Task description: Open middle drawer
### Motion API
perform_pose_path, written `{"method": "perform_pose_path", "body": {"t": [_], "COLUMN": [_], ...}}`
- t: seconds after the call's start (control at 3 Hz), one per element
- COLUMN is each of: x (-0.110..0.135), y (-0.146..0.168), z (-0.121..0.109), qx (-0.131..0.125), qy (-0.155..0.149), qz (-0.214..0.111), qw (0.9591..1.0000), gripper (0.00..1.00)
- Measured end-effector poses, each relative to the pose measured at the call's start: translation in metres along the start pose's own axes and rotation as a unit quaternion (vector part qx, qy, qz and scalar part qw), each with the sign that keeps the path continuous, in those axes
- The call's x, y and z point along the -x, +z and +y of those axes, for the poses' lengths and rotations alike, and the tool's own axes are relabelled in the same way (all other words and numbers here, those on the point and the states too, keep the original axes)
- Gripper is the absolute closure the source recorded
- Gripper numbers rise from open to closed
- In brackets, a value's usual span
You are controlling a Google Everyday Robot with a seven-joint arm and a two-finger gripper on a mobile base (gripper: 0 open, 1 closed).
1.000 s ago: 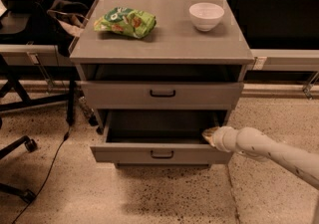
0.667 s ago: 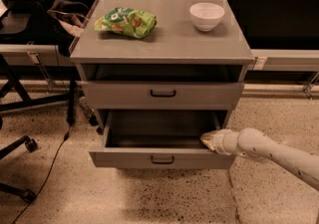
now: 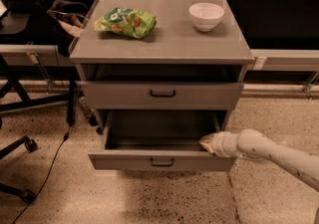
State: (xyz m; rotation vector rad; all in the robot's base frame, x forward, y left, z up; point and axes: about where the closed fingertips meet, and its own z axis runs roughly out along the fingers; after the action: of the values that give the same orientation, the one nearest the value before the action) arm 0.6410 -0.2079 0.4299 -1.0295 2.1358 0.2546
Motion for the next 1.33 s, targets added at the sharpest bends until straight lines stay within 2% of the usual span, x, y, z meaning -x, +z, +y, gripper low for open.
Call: {"method": "perform_pose_path", "body": {"t": [0.33,0.67,1.0,1.33], "x": [0.001,-0.023,-0.022,-0.046], "y": [-0.001,-0.009,-0.011,-0.029], "z": [0.000,0.025,0.025,0.047], "qx": [0.000,0.038,0.038,0.067], "qy": [0.000,0.006,0.006,0.020], "qz": [0.000,0.014,0.014,0.024], "qw": [1.0000,0.9992,0.9992,0.9972], "gripper": [1.00,1.00,1.00,1.00]}}
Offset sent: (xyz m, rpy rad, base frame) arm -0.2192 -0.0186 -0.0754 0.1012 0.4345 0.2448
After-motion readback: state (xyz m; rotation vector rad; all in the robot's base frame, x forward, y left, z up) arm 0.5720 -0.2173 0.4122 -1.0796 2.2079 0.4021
